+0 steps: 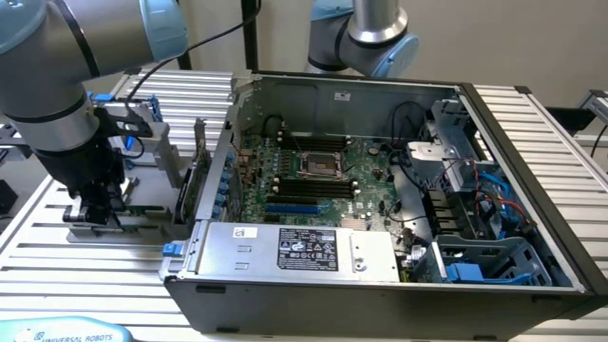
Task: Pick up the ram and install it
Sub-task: 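Pick up the ram and move it above insertion slot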
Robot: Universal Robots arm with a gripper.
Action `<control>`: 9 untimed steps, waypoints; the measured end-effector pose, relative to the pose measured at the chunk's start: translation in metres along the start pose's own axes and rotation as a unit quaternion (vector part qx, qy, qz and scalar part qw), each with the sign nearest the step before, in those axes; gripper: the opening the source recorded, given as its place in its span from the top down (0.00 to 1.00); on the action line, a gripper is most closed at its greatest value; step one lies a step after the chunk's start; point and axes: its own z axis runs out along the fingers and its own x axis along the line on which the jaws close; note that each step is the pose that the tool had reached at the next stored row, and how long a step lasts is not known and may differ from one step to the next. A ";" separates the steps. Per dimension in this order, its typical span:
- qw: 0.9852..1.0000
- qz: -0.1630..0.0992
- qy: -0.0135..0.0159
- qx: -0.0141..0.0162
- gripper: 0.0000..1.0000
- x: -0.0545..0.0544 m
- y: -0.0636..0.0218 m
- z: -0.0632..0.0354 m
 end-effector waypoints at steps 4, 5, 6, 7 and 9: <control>1.000 -0.001 0.000 0.000 0.64 0.003 -0.0004 0.0075; 1.000 -0.001 0.000 0.000 0.64 0.003 -0.0005 0.0091; 1.000 -0.001 0.000 0.000 0.64 0.004 -0.0007 0.0110; 1.000 -0.001 0.000 0.000 0.64 0.004 -0.0008 0.0127; 1.000 -0.001 -0.001 0.000 0.64 0.005 -0.0011 0.0163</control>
